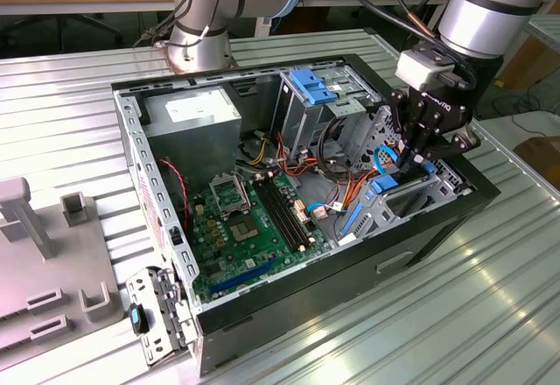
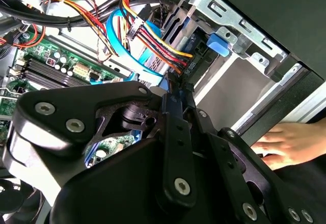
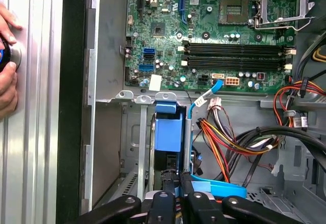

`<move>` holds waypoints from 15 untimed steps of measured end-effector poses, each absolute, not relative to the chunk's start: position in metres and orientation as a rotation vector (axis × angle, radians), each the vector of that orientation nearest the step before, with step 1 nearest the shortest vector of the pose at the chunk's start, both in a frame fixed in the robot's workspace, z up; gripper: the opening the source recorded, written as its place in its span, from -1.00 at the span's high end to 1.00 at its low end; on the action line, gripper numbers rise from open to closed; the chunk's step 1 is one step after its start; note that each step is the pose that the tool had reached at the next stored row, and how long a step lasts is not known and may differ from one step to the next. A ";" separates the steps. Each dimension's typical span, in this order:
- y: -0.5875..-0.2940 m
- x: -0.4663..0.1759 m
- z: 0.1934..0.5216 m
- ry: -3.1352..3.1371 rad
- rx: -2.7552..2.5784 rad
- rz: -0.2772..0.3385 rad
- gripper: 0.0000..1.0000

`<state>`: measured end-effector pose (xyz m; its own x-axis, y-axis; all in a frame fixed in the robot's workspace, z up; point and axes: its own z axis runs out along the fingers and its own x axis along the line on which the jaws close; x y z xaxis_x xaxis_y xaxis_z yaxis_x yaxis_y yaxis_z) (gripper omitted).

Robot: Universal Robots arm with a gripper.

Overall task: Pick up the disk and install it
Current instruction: 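Insert the second disk wire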

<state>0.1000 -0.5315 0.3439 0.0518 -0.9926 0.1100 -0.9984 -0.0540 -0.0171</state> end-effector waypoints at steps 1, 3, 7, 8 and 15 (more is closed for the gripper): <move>-0.532 0.100 0.344 -2.116 2.231 0.141 0.67; -0.532 0.100 0.344 -2.116 2.231 0.142 0.67; -0.532 0.100 0.340 -2.116 2.231 0.142 0.67; -0.532 0.100 0.340 -2.116 2.231 0.142 0.67; -0.532 0.100 0.335 -2.116 2.231 0.142 0.67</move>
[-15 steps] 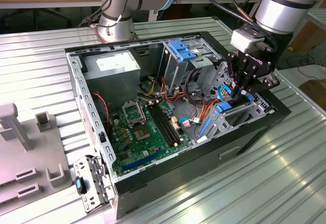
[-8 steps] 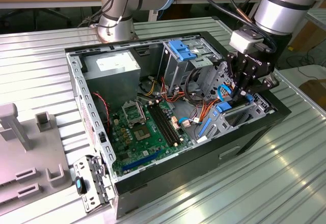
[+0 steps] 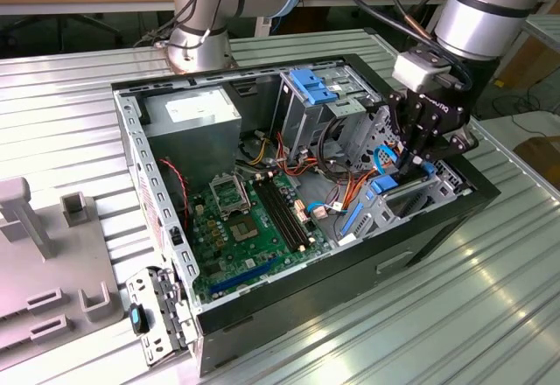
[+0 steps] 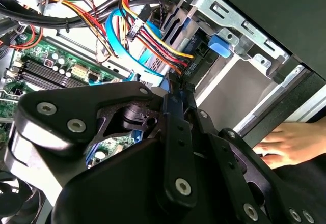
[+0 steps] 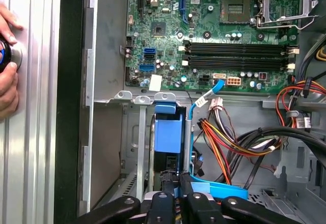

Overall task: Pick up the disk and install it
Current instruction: 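Insert the second disk wire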

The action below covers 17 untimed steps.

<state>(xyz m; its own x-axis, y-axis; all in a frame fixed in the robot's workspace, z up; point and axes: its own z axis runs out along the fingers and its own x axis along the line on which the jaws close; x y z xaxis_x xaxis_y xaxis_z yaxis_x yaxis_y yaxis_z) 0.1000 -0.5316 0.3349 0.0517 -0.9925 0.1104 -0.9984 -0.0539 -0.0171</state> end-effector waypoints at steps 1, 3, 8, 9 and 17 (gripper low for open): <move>-0.531 0.100 0.334 -2.116 2.231 0.142 0.67; -0.532 0.100 0.334 -2.116 2.231 0.142 0.67; -0.532 0.100 0.333 -2.116 2.232 0.141 0.67; -0.531 0.100 0.333 -2.117 2.232 0.140 0.65; -0.532 0.100 0.362 -2.116 2.231 0.141 0.79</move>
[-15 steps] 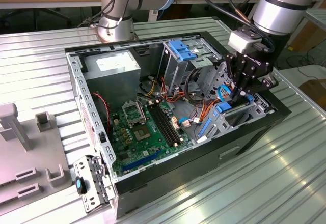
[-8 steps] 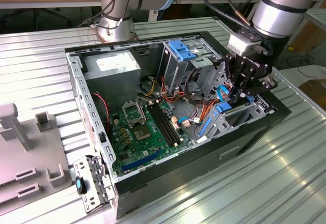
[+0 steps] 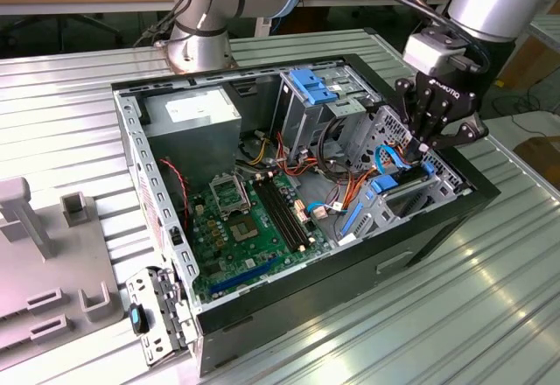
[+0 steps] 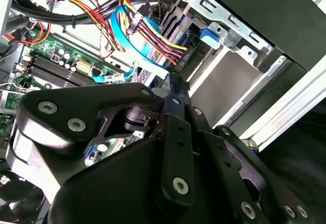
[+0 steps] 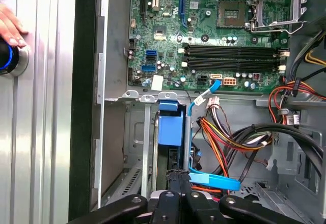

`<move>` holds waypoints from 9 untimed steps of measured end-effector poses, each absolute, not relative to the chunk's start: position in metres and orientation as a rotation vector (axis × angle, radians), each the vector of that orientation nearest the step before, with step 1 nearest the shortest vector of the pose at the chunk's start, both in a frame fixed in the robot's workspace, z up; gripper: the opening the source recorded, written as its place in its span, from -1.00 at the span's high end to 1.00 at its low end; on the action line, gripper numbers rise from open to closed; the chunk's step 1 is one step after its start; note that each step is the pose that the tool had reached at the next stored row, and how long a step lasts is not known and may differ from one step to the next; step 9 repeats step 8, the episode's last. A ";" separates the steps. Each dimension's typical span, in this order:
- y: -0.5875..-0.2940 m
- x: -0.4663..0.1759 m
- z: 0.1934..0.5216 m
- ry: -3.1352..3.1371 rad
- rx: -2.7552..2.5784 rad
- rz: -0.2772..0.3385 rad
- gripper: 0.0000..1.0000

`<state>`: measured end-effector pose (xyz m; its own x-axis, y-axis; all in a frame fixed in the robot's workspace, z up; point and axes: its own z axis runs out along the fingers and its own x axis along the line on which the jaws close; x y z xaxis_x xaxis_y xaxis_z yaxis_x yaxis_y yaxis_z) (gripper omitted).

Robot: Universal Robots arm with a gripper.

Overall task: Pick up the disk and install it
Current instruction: 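Insert the second disk wire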

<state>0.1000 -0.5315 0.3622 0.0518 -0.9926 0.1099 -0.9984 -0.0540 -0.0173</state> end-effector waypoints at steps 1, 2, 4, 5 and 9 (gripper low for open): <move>-0.532 0.100 0.362 -2.116 2.231 0.141 0.79; -0.532 0.100 0.363 -2.116 2.231 0.141 0.79; -0.532 0.100 0.363 -2.116 2.231 0.141 0.79; -0.532 0.100 0.363 -2.116 2.231 0.141 0.79; -0.532 0.100 0.364 -2.116 2.231 0.141 0.79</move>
